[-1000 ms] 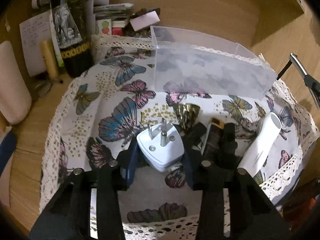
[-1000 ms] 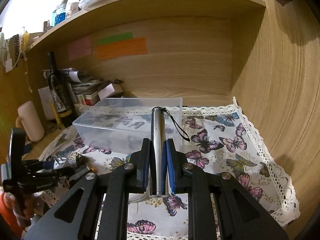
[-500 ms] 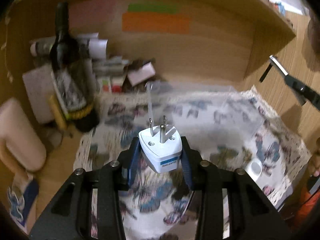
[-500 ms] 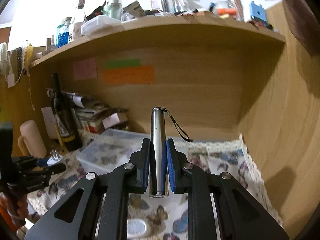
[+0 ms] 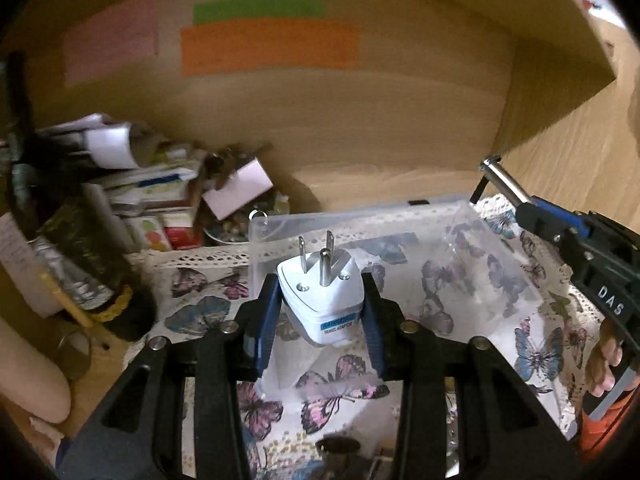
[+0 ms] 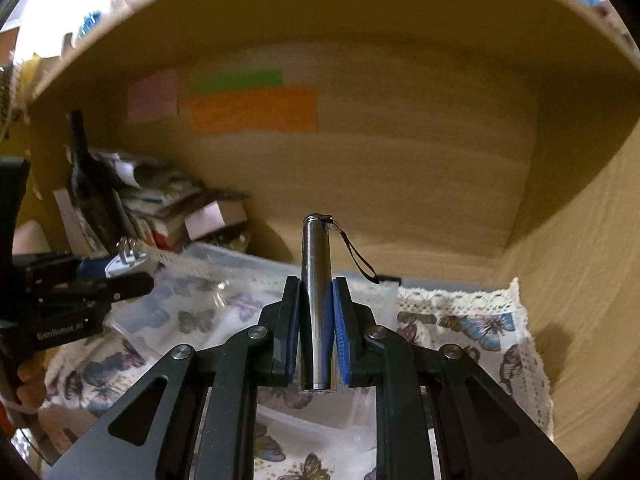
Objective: Organize rigid objects
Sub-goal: 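Carry the pen with the right tool into the clear box while the left tool drops the adapter in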
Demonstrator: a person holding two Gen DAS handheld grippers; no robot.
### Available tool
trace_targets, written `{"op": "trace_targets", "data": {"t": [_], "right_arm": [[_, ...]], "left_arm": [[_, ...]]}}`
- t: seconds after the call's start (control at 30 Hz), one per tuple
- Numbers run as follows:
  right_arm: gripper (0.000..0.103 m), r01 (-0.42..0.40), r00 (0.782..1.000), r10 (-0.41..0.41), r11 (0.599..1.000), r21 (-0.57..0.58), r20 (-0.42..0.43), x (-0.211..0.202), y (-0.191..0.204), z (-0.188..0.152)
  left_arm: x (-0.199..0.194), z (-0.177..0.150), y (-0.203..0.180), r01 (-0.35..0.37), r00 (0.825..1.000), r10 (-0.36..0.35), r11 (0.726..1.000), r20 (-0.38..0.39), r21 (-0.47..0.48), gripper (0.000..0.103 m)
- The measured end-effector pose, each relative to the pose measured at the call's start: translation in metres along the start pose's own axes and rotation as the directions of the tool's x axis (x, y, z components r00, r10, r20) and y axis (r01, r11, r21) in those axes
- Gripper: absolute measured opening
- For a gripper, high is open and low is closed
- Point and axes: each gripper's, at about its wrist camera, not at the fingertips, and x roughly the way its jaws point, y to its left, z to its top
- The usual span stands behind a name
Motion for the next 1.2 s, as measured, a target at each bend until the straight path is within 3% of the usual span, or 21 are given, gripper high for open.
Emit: {"op": "trace_targets", "data": {"t": [0.3, 0.4, 0.8, 0.87, 0.93, 1.07, 1.2], "right_arm": [[0.014, -0.017, 0.985, 0.021, 1.0, 0.023, -0.169, 0.059, -0.01, -0.021], [0.014, 0.027, 0.981, -0.027, 1.0, -0.002, -0.19, 0.069, -0.008, -0.026], [0.015, 0.024, 0.972, -0.032, 0.999, -0.036, -0.234, 0.075, -0.002, -0.026], [0.023, 0.027, 0.975, -0.034, 0.999, -0.038, -0.22, 0.068, -0.001, -0.024], [0.035, 0.026, 0.98, -0.033, 0.999, -0.036, -0.194, 0.059, 0.0, -0.021], [0.04, 0.038, 0.991, -0.042, 0.999, -0.034, -0.131, 0.03, 0.0, -0.014], [0.06, 0.051, 0.996, -0.054, 0.998, -0.036, -0.074, -0.003, 0.007, -0.017]], "left_arm": [[0.05, -0.001, -0.017, 0.01, 0.994, -0.002, 0.998, -0.113, 0.067, 0.038], [0.064, -0.005, -0.022, -0.007, 0.991, 0.017, 0.997, -0.136, 0.077, 0.038], [0.075, -0.008, -0.026, -0.031, 0.986, 0.047, 0.994, -0.157, 0.102, 0.039], [0.071, -0.008, -0.026, -0.03, 0.987, 0.044, 0.995, -0.152, 0.092, 0.046], [0.062, -0.006, -0.024, -0.024, 0.99, 0.035, 0.996, -0.135, 0.08, 0.062], [0.034, -0.005, -0.02, -0.035, 0.996, 0.041, 0.997, -0.075, 0.075, 0.068], [0.003, -0.009, -0.009, -0.044, 0.999, 0.045, 0.998, -0.02, 0.052, 0.088]]}}
